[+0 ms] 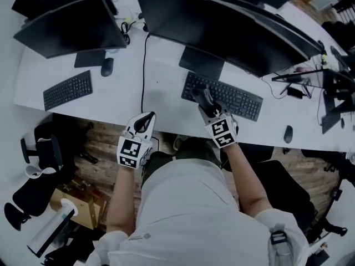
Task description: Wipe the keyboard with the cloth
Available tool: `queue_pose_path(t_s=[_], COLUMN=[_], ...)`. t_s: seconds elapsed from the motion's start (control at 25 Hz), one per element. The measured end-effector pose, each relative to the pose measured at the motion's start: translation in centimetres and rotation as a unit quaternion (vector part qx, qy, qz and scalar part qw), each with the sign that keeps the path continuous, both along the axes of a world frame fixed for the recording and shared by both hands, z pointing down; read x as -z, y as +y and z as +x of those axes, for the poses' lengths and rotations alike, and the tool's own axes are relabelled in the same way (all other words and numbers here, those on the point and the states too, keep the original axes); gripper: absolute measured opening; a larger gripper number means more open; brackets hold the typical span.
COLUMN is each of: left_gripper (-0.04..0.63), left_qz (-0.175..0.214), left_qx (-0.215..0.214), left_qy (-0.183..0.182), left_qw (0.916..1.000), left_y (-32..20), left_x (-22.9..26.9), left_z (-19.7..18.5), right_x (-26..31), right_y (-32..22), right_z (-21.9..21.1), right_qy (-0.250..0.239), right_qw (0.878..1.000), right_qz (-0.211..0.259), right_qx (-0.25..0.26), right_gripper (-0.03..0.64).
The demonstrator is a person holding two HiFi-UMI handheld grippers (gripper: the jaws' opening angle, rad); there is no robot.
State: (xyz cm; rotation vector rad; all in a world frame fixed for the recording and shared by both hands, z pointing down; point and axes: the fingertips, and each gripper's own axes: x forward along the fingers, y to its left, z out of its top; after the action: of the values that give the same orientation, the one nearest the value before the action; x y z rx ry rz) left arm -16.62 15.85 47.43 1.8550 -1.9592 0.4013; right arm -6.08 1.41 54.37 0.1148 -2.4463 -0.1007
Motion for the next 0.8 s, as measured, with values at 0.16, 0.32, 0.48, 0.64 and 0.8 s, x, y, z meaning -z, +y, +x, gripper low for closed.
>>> queue_pose_path(t_s=[0.16, 0.32, 0.48, 0.64, 0.8], left_gripper=[-0.002, -0.002, -0.002, -0.002, -0.002], left_qz=[-0.012, -0.031, -0.049, -0.061, -0.071], left_qx=[0.01, 0.007, 0.001, -0.008, -0.021], left_qy=[0.002, 0.004, 0.011, 0.021, 0.036], left_qw=[0.9999, 0.9995, 0.9987, 0.9979, 0.9966], left_y=[-1.5, -2.3, -2.7, -3.3, -3.7], left_x=[-0.7, -1.3, -2.0, -2.6, -3.3], left_z=[-1.7, -2.3, -3.0, -4.2, -5.5], right_x=[-1.8, -3.9, -5.3, -6.9, -8.0], right_y=[-2.3, -3.9, -5.4, -6.7, -7.4], right_z=[-1.6, -2.9, -4.1, -5.2, -6.1], right_qy=[0.027, 0.051, 0.073, 0.097, 0.113], right_qw=[1.0, 0.998, 0.997, 0.995, 0.993], right_qz=[-0.001, -0.006, -0.004, -0.008, -0.019], right_qx=[0.01, 0.021, 0.023, 0.017, 0.004], right_gripper=[0.158, 0.163, 0.166, 0.173, 0.176])
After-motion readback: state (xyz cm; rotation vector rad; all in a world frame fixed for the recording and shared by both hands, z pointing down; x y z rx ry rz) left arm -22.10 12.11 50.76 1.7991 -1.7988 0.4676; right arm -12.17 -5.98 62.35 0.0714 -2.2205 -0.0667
